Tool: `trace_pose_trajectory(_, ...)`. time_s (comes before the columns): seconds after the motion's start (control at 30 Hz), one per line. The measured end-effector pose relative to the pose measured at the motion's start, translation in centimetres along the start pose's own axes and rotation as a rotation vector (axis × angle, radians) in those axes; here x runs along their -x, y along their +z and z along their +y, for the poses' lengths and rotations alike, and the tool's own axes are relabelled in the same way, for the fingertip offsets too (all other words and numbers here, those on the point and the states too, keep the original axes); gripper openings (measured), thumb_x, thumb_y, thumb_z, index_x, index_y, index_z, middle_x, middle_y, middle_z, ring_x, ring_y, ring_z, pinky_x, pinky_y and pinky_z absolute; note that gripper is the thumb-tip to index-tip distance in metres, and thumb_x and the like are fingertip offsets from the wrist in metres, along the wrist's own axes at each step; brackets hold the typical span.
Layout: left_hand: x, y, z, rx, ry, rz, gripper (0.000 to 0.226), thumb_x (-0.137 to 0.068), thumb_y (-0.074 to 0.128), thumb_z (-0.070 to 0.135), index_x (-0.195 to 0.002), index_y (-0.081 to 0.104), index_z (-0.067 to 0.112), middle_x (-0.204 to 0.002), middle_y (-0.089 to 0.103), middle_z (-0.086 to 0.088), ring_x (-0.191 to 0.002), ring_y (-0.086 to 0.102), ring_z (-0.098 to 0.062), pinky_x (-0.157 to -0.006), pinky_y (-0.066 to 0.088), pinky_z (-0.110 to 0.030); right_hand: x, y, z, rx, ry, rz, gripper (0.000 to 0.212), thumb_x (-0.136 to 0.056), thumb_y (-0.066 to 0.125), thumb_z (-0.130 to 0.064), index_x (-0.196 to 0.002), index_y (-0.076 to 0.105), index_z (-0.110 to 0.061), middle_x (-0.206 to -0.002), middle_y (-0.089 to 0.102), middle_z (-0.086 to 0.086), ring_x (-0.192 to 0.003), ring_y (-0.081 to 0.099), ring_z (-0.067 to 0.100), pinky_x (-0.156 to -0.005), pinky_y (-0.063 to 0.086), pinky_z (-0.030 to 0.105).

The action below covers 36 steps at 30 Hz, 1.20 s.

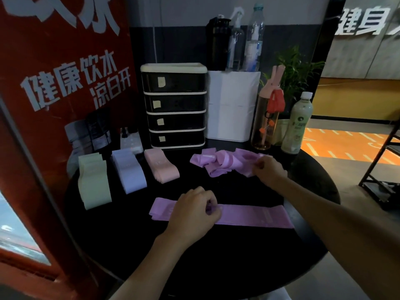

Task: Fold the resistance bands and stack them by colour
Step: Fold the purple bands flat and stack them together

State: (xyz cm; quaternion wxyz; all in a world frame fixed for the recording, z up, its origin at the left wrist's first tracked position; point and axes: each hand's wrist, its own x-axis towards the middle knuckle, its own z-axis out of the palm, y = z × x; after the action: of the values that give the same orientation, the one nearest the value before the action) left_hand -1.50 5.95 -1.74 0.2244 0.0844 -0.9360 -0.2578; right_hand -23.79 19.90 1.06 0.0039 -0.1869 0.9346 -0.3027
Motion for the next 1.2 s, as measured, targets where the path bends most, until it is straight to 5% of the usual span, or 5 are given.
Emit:
trace_pose_trajectory(0.17, -0.2, 0.1, -0.2, 0.013, 0.008, 0.006, 0.014, -0.085, 0.066, 0.036, -0.079, 0.060, 0.026, -0.086, 0.055, 0.011, -0.083, 0.054, -0.007, -0.077, 0.045, -0.027, -0.5, 0.6, 0.0, 0.093, 0.087, -0.035, 0.024, -0.090, 0.061, -0.045, -0.104, 0.071, -0.027, -0.104, 0.066, 0.002, -0.101, 0.058, 0.024, -0.093, 0.033, 0.038)
trace_pose_trajectory(0.53, -0.2, 0.2, -0.2, 0.016, -0.001, 0.010, 0.014, -0.087, 0.065, 0.035, -0.077, 0.059, 0.027, -0.084, 0.054, 0.011, -0.081, 0.054, -0.007, -0.071, 0.042, -0.025, 1.4, -2.8, -0.8, -0.095, -0.140, 0.116, 0.022, -0.085, 0.060, -0.020, -0.064, 0.056, -0.017, -0.068, 0.056, -0.006, -0.077, 0.052, 0.017, -0.080, 0.029, 0.038)
trace_pose_trajectory(0.77, -0.2, 0.0, -0.1, 0.006, -0.003, 0.009, 0.010, -0.087, 0.065, 0.031, -0.079, 0.061, 0.027, -0.085, 0.055, 0.012, -0.081, 0.054, -0.005, -0.070, 0.045, -0.024, 4.0, -4.1, 1.1, -0.118, -0.154, -0.104, 0.011, -0.086, 0.064, -0.021, -0.082, 0.070, -0.013, -0.080, 0.067, 0.008, -0.074, 0.064, 0.019, -0.077, 0.054, 0.046)
trace_pose_trajectory(1.1, -0.1, 0.1, 0.0, -0.015, -0.013, 0.020, 0.012, -0.087, 0.065, 0.032, -0.077, 0.060, 0.028, -0.085, 0.055, 0.012, -0.081, 0.054, -0.004, -0.071, 0.049, -0.028, 3.3, -3.5, 1.1, 0.096, -0.274, 0.035, 0.026, -0.088, 0.064, -0.027, -0.114, 0.064, -0.025, -0.114, 0.060, -0.002, -0.108, 0.055, 0.020, -0.099, 0.038, 0.047)
trace_pose_trajectory(1.2, -0.1, 0.0, -0.1, -0.002, -0.018, 0.014, 0.013, -0.087, 0.066, 0.031, -0.076, 0.060, 0.028, -0.084, 0.055, 0.011, -0.080, 0.054, -0.004, -0.072, 0.050, -0.030, 2.3, -3.1, 0.6, 0.181, -0.281, -0.109, 0.031, -0.089, 0.064, -0.026, -0.120, 0.064, -0.026, -0.115, 0.061, -0.004, -0.110, 0.056, 0.020, -0.102, 0.040, 0.049)
